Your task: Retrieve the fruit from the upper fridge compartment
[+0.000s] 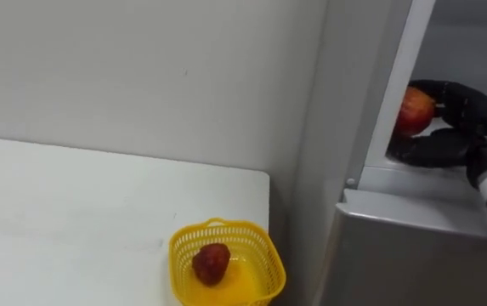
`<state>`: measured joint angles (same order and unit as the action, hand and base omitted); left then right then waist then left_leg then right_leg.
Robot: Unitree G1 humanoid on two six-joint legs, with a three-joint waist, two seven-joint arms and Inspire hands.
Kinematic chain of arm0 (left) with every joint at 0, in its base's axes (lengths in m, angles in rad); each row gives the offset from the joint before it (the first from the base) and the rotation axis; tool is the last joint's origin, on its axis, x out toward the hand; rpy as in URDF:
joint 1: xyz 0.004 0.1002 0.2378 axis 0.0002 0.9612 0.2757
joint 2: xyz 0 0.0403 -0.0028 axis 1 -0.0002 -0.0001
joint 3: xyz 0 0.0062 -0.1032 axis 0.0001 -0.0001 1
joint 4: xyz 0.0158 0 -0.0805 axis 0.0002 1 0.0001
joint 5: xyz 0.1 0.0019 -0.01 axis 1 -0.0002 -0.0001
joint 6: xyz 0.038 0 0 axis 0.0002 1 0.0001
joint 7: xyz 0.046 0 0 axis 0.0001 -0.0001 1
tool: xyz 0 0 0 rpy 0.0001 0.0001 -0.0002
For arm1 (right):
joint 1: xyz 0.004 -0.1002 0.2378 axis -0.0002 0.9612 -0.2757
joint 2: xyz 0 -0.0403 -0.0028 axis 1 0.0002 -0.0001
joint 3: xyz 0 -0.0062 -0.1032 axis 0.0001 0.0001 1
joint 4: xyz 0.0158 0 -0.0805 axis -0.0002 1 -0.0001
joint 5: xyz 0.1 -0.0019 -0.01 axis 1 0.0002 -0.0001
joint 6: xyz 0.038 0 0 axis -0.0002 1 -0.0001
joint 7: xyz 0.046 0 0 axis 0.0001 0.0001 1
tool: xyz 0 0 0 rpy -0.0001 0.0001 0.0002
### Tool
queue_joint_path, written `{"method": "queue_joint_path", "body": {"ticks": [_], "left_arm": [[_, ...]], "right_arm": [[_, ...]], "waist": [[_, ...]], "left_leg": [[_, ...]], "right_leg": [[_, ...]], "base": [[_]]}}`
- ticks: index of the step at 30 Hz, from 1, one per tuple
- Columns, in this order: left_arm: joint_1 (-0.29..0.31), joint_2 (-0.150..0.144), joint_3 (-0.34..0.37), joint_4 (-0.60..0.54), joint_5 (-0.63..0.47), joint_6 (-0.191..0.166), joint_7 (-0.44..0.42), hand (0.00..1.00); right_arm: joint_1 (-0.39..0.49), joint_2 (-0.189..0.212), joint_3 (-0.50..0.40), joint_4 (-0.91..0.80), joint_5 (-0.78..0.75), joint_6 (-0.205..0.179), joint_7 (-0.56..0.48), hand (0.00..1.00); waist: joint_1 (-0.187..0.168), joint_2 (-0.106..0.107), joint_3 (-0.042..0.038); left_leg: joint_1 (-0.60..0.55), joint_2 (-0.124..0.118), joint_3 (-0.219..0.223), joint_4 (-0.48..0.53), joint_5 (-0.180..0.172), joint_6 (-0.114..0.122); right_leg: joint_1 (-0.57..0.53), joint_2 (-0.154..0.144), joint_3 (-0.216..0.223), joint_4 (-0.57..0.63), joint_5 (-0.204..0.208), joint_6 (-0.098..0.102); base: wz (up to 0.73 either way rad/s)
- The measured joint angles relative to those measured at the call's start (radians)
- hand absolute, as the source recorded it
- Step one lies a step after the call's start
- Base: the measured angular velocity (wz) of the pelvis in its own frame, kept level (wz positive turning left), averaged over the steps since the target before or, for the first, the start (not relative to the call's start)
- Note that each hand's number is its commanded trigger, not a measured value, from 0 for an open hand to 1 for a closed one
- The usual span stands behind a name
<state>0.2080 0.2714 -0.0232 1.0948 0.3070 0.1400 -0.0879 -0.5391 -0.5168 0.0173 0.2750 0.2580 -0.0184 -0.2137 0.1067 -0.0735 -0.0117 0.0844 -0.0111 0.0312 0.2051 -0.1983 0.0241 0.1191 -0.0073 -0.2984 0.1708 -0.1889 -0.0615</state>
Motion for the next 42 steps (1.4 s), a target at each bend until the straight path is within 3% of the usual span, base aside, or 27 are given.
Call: {"method": "queue_joint_path", "body": {"ticks": [1,8,12,15,22,25,35,38,42], "left_arm": [[-0.004,-0.005,0.000,0.003,0.002,-0.001,0.004,0.00],[-0.002,-0.029,0.000,0.008,0.002,-0.034,0.032,0.00],[-0.007,-0.036,-0.003,0.011,0.001,-0.056,0.038,0.00],[-0.021,-0.041,-0.009,0.029,0.001,-0.060,0.039,0.00],[-0.019,-0.061,-0.037,0.054,0.000,-0.068,0.041,0.00],[-0.021,-0.061,-0.038,0.080,-0.009,-0.077,0.036,0.00],[-0.070,-0.059,-0.098,0.150,-0.022,-0.099,0.031,0.00],[-0.079,-0.057,-0.103,0.156,-0.034,-0.102,0.033,0.00],[-0.094,-0.049,-0.109,0.152,-0.035,-0.104,0.028,0.00]], "right_arm": [[0.026,0.024,-0.006,-0.047,-0.025,-0.001,-0.025,1.00],[0.213,0.086,-0.009,-0.343,-0.077,-0.004,-0.102,1.00],[0.240,0.123,-0.001,-0.435,-0.198,-0.005,-0.150,1.00],[0.259,0.135,0.008,-0.524,-0.258,-0.028,-0.185,1.00],[0.289,0.179,0.059,-0.651,-0.404,-0.083,-0.221,1.00],[0.290,0.204,0.099,-0.667,-0.496,-0.101,-0.220,1.00],[0.300,0.216,0.258,-0.715,-0.651,-0.139,-0.160,1.00],[0.306,0.215,0.297,-0.715,-0.690,-0.156,-0.121,1.00],[0.307,0.209,0.370,-0.665,-0.755,-0.166,-0.083,1.00]], "waist": [[-0.004,0.008,0.0018],[-0.028,0.017,0.0074],[-0.027,0.021,0.0091],[-0.025,0.027,0.0119],[-0.020,0.041,0.0036],[-0.019,0.043,0.0036],[-0.011,0.032,0.0049],[0.007,0.031,0.0065],[0.045,0.016,0.0154]], "left_leg": [[0.001,0.001,0.002,0.000,0.000,0.000],[-0.009,0.006,0.024,-0.001,0.000,0.000],[-0.011,0.009,0.048,-0.001,0.000,0.000],[-0.011,0.009,0.048,-0.003,-0.001,-0.001],[-0.005,0.009,0.048,-0.008,-0.001,-0.001],[-0.009,0.010,0.049,-0.008,-0.001,-0.001],[-0.006,0.011,0.048,-0.009,-0.001,-0.002],[-0.003,0.011,0.048,-0.010,-0.002,-0.002],[-0.002,0.013,0.045,-0.023,-0.002,-0.002]], "right_leg": [[0.000,0.000,0.000,0.000,0.000,0.000],[-0.023,0.006,0.038,0.002,-0.001,-0.002],[-0.034,0.007,0.052,0.010,-0.001,-0.002],[-0.039,0.007,0.052,0.014,-0.001,-0.002],[-0.034,0.009,0.053,0.016,-0.001,-0.003],[-0.035,0.009,0.054,0.016,-0.001,-0.003],[-0.032,0.009,0.048,0.017,-0.001,-0.003],[-0.030,0.009,0.049,0.017,-0.001,-0.003],[-0.032,0.010,0.048,0.016,0.000,-0.005]], "base": [[0.00],[-0.13],[-0.10],[-0.02],[0.00],[0.00],[0.00],[0.00],[-0.01]]}}
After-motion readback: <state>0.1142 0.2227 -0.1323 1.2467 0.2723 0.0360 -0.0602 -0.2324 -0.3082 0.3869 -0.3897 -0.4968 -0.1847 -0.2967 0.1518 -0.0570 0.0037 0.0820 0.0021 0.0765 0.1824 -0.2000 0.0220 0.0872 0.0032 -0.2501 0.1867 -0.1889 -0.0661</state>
